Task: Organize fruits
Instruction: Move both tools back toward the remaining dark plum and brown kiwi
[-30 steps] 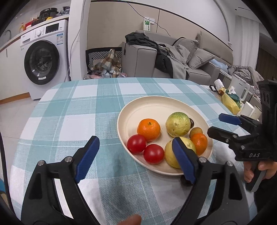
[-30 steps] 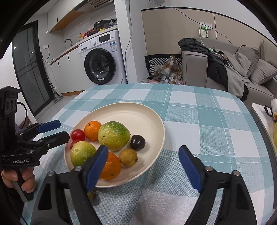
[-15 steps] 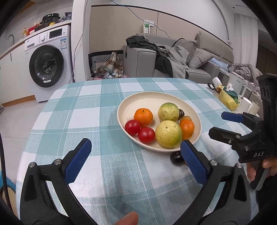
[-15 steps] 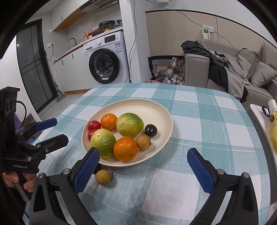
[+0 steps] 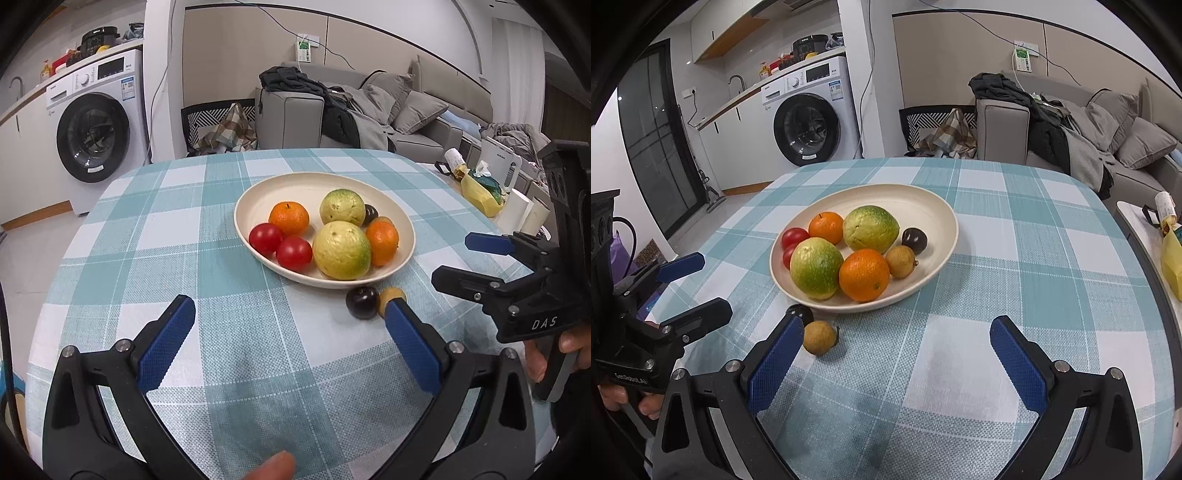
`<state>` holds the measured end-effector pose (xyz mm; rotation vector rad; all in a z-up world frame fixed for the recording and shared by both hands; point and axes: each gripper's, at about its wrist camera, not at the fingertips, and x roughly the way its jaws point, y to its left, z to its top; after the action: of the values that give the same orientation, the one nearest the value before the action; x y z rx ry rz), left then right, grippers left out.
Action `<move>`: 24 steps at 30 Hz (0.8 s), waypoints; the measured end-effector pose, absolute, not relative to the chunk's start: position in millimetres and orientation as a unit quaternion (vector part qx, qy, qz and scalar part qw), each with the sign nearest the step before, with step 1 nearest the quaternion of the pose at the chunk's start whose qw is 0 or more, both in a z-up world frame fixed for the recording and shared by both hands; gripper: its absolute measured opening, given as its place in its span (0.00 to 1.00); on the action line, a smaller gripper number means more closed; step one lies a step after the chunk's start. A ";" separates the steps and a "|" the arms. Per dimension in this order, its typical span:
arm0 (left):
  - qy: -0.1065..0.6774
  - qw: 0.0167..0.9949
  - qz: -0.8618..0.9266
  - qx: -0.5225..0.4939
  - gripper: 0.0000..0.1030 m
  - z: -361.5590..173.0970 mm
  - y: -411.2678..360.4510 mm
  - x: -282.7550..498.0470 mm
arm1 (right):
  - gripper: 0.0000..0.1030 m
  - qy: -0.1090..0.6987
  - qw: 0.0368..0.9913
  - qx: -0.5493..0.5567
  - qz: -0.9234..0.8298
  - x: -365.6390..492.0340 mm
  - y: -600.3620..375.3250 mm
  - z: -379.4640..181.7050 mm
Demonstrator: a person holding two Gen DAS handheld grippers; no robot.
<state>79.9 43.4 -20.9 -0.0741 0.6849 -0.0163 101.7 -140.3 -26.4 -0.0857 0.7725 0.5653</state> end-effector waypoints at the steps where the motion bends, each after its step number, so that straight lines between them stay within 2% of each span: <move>1: 0.339 0.940 -0.007 -0.035 0.99 -22.8 43.1 81.0 | 1.00 0.374 0.886 -0.043 0.271 101.9 -139.8 -27.6; 15: 0.347 0.937 -0.004 -0.045 0.99 -26.4 50.0 87.9 | 0.99 0.416 0.856 -0.073 0.299 100.1 -117.5 -44.6; 18: 0.348 0.936 -0.004 -0.047 0.99 -27.1 51.7 89.0 | 0.91 0.418 0.850 -0.080 0.310 98.7 -111.2 -45.5; 22: 0.350 0.935 -0.004 -0.049 0.99 -28.1 52.2 89.5 | 0.74 0.421 0.844 -0.093 0.318 97.4 -103.5 -47.5; 24: 0.350 0.935 -0.004 -0.051 0.99 -28.4 52.6 89.6 | 0.70 0.421 0.841 -0.099 0.325 96.3 -100.1 -48.1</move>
<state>89.6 52.6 -28.4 -0.1040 0.7158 -0.0080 96.3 -100.1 -48.1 -0.2085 0.8898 0.6866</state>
